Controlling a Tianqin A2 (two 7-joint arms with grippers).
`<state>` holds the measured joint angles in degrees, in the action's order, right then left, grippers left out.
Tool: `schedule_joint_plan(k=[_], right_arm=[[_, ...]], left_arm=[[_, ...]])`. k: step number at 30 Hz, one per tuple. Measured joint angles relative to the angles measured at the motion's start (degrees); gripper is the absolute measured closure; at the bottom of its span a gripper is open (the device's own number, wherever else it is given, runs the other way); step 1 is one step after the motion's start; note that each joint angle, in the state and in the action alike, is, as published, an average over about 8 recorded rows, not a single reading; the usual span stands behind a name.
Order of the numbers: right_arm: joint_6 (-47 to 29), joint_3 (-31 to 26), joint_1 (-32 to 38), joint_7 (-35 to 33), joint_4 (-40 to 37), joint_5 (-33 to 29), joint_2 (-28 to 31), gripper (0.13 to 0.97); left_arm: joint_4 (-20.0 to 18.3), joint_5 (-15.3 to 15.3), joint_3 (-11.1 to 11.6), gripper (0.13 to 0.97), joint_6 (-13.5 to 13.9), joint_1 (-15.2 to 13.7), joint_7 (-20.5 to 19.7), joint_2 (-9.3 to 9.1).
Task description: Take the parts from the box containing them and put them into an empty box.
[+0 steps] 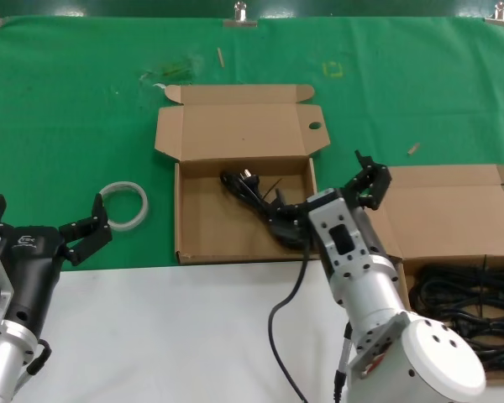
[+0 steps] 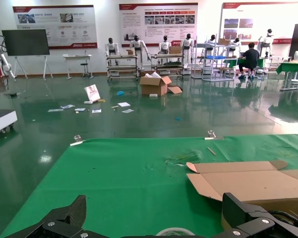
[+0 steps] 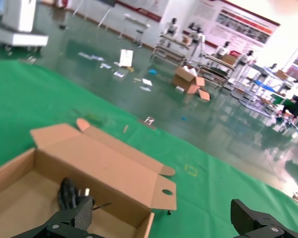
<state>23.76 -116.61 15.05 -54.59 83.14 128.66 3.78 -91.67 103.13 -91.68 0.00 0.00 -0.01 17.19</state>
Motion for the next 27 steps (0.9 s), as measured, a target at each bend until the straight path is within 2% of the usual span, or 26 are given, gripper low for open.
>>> schedule_joint_plan(k=[27], right_arm=[[-14.27, 14.99, -9.05, 32.78, 5.13, -15.32, 0.0, 0.129]], left_arm=[[0.0, 0.0, 0.0, 0.132, 0.0, 0.0, 0.01, 0.0]])
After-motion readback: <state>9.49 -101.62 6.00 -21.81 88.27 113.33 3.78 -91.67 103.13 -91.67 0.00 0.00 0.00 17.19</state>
